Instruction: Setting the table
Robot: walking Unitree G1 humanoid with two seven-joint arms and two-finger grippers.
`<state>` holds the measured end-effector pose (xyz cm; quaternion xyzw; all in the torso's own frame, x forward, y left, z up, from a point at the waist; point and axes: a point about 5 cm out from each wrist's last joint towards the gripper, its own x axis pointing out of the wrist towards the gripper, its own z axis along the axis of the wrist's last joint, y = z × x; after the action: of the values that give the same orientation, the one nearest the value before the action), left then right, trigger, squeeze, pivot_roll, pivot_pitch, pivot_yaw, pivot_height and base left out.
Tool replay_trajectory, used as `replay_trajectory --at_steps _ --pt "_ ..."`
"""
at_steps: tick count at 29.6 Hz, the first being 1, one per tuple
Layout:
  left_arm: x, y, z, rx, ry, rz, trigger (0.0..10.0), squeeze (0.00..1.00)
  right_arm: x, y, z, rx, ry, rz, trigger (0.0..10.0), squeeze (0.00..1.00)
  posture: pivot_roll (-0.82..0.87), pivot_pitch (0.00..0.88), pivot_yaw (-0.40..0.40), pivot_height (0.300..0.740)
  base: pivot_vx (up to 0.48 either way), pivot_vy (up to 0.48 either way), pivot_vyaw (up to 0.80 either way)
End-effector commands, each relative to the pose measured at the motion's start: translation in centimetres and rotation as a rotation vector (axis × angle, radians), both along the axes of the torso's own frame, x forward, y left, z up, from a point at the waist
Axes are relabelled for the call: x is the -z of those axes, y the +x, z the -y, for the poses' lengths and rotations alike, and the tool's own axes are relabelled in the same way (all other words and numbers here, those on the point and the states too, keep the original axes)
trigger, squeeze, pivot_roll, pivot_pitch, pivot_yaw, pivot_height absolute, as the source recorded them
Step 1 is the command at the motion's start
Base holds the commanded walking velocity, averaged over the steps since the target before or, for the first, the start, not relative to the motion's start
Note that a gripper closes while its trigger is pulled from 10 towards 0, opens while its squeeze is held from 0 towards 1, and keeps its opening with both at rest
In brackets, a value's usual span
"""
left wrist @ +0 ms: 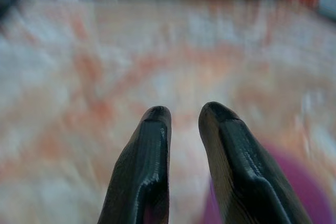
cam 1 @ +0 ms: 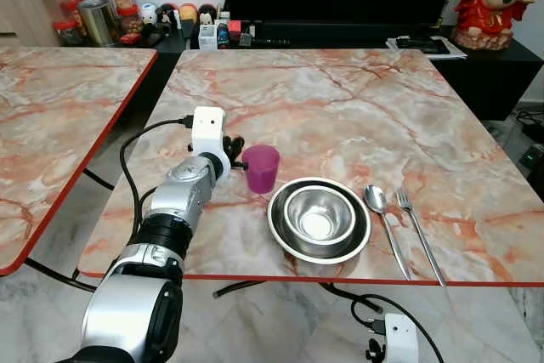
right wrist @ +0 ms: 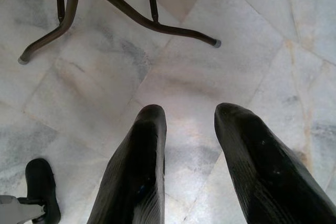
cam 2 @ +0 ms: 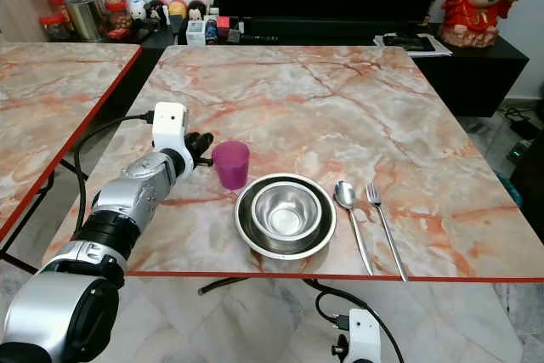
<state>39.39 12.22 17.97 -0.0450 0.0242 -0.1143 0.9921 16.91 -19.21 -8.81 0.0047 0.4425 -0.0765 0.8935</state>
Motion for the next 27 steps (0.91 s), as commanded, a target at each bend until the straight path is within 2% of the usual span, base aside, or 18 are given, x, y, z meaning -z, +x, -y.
replay_trajectory --at_steps 1,2,4,6,8,10,12,15,19,22,27 --pt "-0.2 -0.4 -1.5 -0.064 -0.025 0.076 10.0 0.00 -0.1 0.3 0.0 0.011 -0.001 0.011 10.0 0.00 0.00 0.000 -0.007 0.736 0.000 0.000 0.00" --pt "0.2 -0.7 -2.2 -0.095 -0.037 0.099 10.0 0.00 -0.2 0.3 0.0 0.015 0.000 0.015 10.0 0.00 0.00 0.000 -0.008 0.736 0.000 0.000 0.00" --pt "1.3 -1.4 -3.7 -0.163 0.019 0.131 10.0 0.00 -0.2 0.3 0.1 0.016 0.002 0.017 10.0 0.00 0.00 0.000 -0.011 0.736 0.000 0.000 0.00" --pt "1.6 -1.6 -4.1 -0.180 0.015 0.137 10.0 0.00 -0.2 0.3 0.1 0.015 0.002 0.017 10.0 0.00 0.00 0.000 -0.012 0.736 0.000 0.000 0.00" --pt "3.0 -2.4 -5.5 -0.250 0.014 0.133 10.0 0.00 -0.2 0.4 0.1 0.013 0.001 0.025 10.0 0.00 0.01 0.000 -0.015 0.736 0.000 0.000 0.00" --pt "4.9 -3.6 -7.2 -0.322 0.061 0.128 10.0 0.00 -0.4 0.7 0.0 0.010 -0.001 0.038 10.0 0.00 0.01 0.000 -0.015 0.736 0.000 0.000 0.00" --pt "5.1 -3.8 -7.5 -0.332 0.062 0.128 10.0 0.00 -0.4 0.8 0.0 0.010 -0.002 0.040 10.0 0.00 0.01 0.000 -0.014 0.736 0.000 0.000 0.00" --pt "5.5 -4.7 -8.7 -0.382 0.099 0.170 10.0 0.00 -0.5 0.9 0.1 0.010 -0.003 0.049 10.0 0.00 0.01 0.000 -0.013 0.736 0.000 0.000 0.00" --pt "6.1 -6.0 -9.9 -0.413 0.182 0.201 10.0 0.00 -0.5 0.8 0.3 0.015 -0.008 0.053 10.0 0.00 0.01 0.000 -0.011 0.736 0.000 0.000 0.00" --pt "6.6 -6.8 -10.3 -0.411 0.249 0.213 10.0 0.00 -0.5 0.7 0.4 0.017 -0.010 0.054 10.0 0.00 0.01 0.000 -0.007 0.736 0.000 0.000 0.00" --pt "8.2 -9.0 -12.1 -0.521 0.316 0.196 10.0 0.00 -0.5 0.6 0.5 0.024 -0.011 0.057 10.0 0.00 0.01 0.000 0.000 0.736 0.000 0.000 0.00"
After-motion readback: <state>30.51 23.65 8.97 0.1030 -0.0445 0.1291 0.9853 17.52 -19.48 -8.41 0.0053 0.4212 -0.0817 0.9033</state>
